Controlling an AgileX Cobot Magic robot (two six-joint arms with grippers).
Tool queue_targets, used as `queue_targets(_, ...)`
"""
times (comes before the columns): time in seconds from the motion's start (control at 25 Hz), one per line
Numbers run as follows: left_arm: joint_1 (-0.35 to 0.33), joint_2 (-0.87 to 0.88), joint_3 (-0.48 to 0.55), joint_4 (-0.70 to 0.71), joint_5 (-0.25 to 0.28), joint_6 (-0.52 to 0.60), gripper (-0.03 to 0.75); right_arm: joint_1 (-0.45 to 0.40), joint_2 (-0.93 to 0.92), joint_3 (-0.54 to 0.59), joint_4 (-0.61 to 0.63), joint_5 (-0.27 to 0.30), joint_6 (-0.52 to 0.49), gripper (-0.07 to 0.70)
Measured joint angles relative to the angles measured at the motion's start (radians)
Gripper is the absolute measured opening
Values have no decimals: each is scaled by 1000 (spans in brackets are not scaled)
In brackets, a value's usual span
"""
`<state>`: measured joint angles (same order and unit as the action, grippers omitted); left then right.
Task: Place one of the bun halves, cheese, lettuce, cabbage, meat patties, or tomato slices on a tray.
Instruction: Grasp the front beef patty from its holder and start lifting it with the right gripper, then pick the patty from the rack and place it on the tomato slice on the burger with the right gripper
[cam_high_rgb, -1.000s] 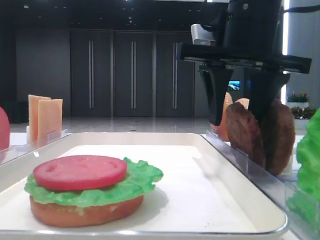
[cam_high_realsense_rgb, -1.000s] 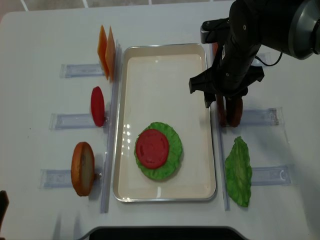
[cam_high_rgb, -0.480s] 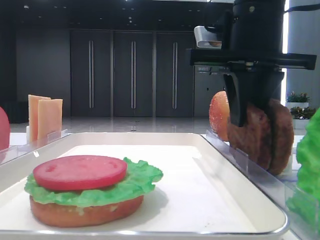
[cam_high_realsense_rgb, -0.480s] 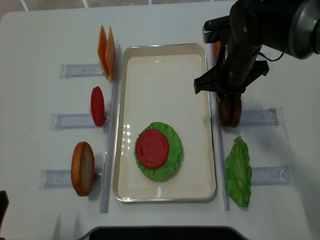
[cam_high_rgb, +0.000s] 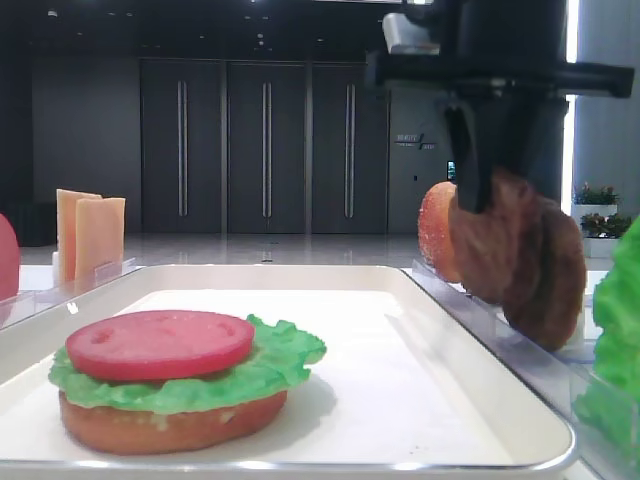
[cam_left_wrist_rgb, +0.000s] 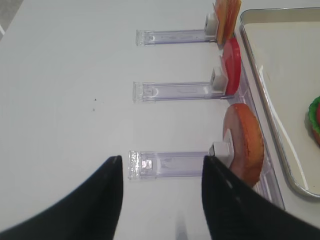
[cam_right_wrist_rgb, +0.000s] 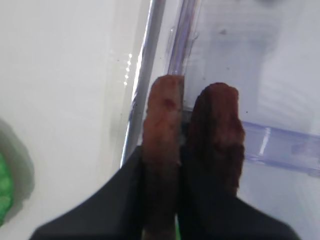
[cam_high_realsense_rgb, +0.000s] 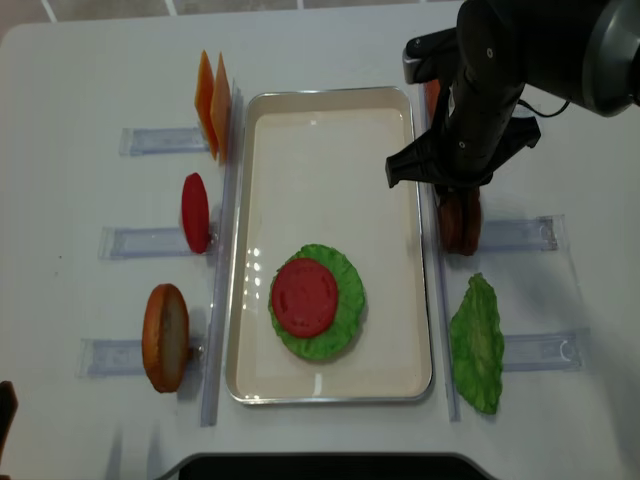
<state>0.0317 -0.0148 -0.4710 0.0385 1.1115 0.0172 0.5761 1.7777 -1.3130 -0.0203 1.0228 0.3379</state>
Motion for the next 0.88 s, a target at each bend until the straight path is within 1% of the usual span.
queue_targets(0.16, 0, 0, 0, 0, 0, 0, 391, 36, -77, -61, -2, 40, 19, 118)
queue_targets(0.28, 0, 0, 0, 0, 0, 0, 391, 69, -142, -95, -11, 81, 46, 116)
queue_targets(0.36, 0, 0, 0, 0, 0, 0, 391, 92, -183, -101, -16, 100, 69, 116)
queue_targets(0.48, 0, 0, 0, 0, 0, 0, 391, 117, -230, -102, -13, 145, 89, 116)
queue_targets(0.56, 0, 0, 0, 0, 0, 0, 391, 122, -248, -101, 10, 176, 89, 116)
queue_targets(0.6, 0, 0, 0, 0, 0, 0, 391, 124, -256, -93, 30, 180, 82, 116)
queue_targets(0.64, 0, 0, 0, 0, 0, 0, 391, 126, -269, -77, 50, 177, 72, 116)
queue_targets(0.72, 0, 0, 0, 0, 0, 0, 391, 143, -304, -29, 116, 147, 51, 116)
queue_targets(0.88, 0, 0, 0, 0, 0, 0, 391, 160, -406, 132, 287, 30, -21, 116)
